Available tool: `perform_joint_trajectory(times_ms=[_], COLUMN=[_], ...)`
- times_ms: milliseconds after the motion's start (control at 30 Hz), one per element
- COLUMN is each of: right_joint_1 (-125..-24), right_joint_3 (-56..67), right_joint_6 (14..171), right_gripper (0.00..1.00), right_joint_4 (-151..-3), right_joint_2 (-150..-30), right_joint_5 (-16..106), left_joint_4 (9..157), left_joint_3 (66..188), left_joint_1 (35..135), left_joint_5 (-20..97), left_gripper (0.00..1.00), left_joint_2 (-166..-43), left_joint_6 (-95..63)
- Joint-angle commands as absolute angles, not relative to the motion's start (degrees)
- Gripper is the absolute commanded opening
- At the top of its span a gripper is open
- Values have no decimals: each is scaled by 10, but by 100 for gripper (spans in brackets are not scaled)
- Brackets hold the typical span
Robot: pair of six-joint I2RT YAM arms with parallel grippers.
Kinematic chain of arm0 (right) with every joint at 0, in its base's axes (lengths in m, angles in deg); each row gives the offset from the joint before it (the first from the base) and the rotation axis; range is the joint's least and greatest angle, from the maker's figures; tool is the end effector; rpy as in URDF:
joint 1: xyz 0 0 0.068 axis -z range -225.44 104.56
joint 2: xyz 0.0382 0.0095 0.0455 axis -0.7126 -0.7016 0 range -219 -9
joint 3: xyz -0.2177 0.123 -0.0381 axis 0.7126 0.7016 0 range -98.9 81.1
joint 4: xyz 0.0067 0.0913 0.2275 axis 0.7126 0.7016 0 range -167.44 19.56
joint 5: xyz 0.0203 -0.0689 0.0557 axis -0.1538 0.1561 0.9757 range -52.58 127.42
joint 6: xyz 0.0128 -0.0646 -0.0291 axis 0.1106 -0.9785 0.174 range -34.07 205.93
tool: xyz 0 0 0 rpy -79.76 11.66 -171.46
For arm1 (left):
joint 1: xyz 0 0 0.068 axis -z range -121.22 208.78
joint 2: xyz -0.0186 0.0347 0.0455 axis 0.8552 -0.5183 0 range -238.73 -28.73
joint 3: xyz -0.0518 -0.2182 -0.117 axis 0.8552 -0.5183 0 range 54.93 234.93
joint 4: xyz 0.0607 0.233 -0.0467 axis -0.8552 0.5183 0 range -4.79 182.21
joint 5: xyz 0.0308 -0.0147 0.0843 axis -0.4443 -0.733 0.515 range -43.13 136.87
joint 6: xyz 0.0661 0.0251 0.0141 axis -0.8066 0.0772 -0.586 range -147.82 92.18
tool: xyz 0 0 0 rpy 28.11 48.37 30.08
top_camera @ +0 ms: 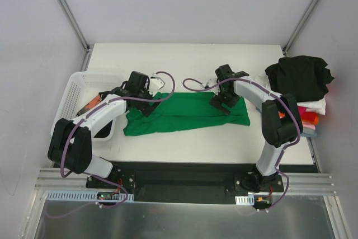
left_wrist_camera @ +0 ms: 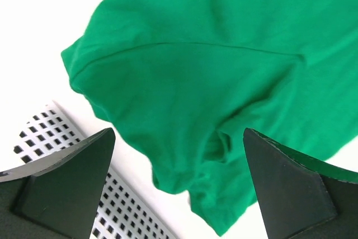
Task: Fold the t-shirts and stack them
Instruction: Fold the other side of the tshirt into a rectangle, then rotate the tshirt 90 degrees
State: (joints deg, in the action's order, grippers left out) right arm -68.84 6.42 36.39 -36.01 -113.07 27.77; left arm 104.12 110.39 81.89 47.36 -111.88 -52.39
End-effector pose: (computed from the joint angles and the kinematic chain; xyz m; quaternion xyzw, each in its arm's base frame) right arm 0.3257 0.1300 0.1648 -0.5727 0.7985 -0.1184 0.1430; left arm 0.2874 -0.1221 0.2054 0.3741 0.8505 0.0086 0.3696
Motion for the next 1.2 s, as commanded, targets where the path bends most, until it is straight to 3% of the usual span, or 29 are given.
perform_joint_trajectory(times_ms=[0,533,867,1167], right_joint_1=[-691,-684,-651,-640], right_joint_3=[65,86,48,54], right_joint_6=[367,358,339,332], right_gripper=[96,97,97,96], right_joint_4=[-357,-369,-321,-321], right_joint_2=[-1132,-1139,-1177,-1179], right_joint_5=[288,285,389,394], left_joint_4=[1068,1069,1073,1074], left_joint_3=[1087,1100,1128,1136], left_joint_1=[830,829,828,817], left_joint_5=[438,446,453,442], left_gripper=[99,99,99,99], left_joint_2=[-1100,-1222,-1250,-1272], left_joint_6=[-508,-525,-534,-529])
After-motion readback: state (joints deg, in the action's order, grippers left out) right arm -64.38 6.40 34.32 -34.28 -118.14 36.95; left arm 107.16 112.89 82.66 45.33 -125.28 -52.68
